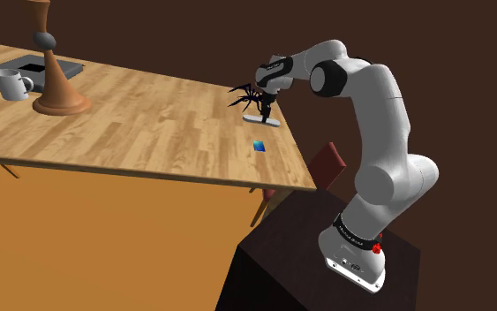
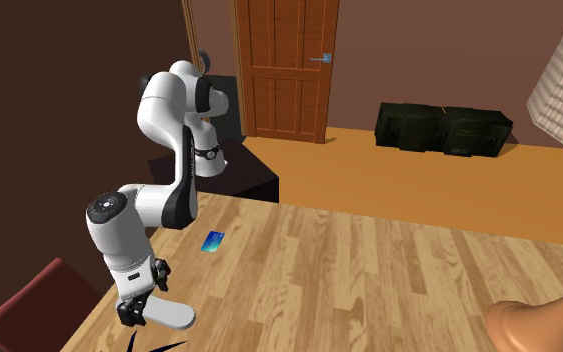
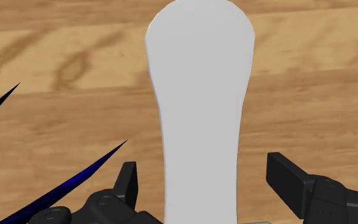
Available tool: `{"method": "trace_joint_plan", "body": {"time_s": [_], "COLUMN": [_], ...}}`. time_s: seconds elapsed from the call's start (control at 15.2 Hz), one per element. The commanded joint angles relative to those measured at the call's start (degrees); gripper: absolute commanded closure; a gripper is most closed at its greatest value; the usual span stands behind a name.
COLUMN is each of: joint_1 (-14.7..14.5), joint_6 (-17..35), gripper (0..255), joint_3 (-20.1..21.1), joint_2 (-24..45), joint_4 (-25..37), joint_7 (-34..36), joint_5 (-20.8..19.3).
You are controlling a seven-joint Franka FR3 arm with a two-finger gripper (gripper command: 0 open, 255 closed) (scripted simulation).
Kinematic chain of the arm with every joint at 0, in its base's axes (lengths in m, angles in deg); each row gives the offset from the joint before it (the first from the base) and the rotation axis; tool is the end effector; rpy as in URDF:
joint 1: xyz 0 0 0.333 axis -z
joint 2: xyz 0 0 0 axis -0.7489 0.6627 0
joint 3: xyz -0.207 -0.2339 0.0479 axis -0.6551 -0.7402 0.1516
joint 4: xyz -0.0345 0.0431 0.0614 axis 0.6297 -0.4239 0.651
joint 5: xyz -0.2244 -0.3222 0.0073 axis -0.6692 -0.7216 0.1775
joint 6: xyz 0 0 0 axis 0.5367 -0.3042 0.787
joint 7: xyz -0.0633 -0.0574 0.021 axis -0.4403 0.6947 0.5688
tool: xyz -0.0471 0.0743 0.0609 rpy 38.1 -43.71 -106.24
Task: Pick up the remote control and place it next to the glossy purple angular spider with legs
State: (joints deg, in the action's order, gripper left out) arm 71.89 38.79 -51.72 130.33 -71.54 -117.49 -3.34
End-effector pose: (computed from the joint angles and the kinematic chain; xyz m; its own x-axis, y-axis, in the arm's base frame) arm 0.6440 -0.3846 0.2404 0.7378 0.6749 -0.0106 0.6750 -0.7376 0.0195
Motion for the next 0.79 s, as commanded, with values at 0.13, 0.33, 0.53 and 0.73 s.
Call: {"method": "trace_joint_plan", "body": {"time_s": [0.13,0.33,0.53,0.73], "joint_1": [-0.17,-0.29,-0.29,-0.29], "joint_6": [-2.38,-4.65,-4.67,-4.67], "gripper": [0,0,0,0], "joint_3": [-0.26,-0.47,-0.47,-0.47], "joint_2": [-2.15,-3.87,-3.86,-3.86], "joint_4": [0.24,0.8,0.83,0.83], "joint_7": [0.14,0.29,0.29,0.29], "joint_5": [-0.3,-0.56,-0.56,-0.56]}}
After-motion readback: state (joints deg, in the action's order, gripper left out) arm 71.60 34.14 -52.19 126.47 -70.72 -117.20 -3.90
